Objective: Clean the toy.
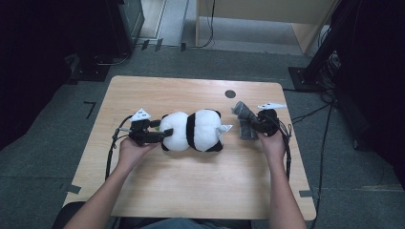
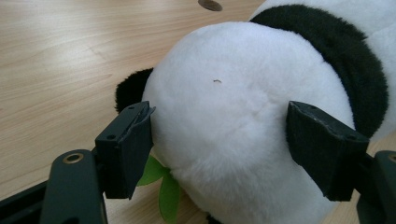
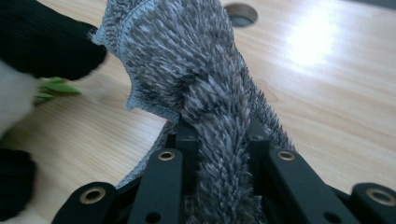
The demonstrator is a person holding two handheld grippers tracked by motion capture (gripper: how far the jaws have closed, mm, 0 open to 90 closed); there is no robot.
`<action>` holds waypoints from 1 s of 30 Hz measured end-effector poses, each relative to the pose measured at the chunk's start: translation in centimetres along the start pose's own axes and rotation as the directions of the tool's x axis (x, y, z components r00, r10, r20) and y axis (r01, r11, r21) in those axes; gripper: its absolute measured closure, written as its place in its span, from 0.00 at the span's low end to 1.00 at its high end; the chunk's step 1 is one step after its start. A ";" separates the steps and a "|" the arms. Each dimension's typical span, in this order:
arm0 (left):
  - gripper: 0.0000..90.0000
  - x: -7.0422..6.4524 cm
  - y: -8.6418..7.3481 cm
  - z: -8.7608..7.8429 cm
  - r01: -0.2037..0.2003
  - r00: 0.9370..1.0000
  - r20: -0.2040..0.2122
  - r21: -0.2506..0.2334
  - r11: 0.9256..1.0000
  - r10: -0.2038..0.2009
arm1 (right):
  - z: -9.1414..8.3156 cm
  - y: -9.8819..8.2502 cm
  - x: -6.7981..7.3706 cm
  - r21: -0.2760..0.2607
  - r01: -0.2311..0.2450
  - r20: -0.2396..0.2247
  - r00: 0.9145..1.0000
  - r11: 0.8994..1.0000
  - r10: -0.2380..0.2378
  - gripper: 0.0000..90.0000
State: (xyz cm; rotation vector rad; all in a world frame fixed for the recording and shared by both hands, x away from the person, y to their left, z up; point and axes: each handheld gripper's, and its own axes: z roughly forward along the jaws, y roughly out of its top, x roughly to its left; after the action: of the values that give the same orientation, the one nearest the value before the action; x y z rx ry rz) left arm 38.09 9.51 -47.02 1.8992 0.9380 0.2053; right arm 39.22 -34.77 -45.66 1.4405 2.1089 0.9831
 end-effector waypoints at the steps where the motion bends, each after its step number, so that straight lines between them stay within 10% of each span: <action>1: 0.27 0.1 0.0 0.0 0.011 1.000 0.006 0.001 1.000 -0.011 | -0.3 0.3 0.3 -0.003 0.003 -0.005 1.000 1.000 -0.003 0.84; 18: 0.24 0.1 0.3 -0.1 0.022 1.000 -0.007 0.019 1.000 -0.022 | -3.7 6.2 4.5 -0.049 0.090 -0.110 0.989 0.995 -0.095 0.84; 30: 0.24 -0.5 1.2 -1.2 0.046 0.999 0.001 0.018 0.999 -0.046 | -4.0 10.8 9.9 -0.074 0.197 -0.203 0.957 0.978 -0.209 0.84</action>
State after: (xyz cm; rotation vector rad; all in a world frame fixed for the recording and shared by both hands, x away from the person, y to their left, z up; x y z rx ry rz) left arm 37.73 9.70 -45.32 1.8925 0.9841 0.1682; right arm 39.65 -24.56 -34.43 1.1085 2.3056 1.1416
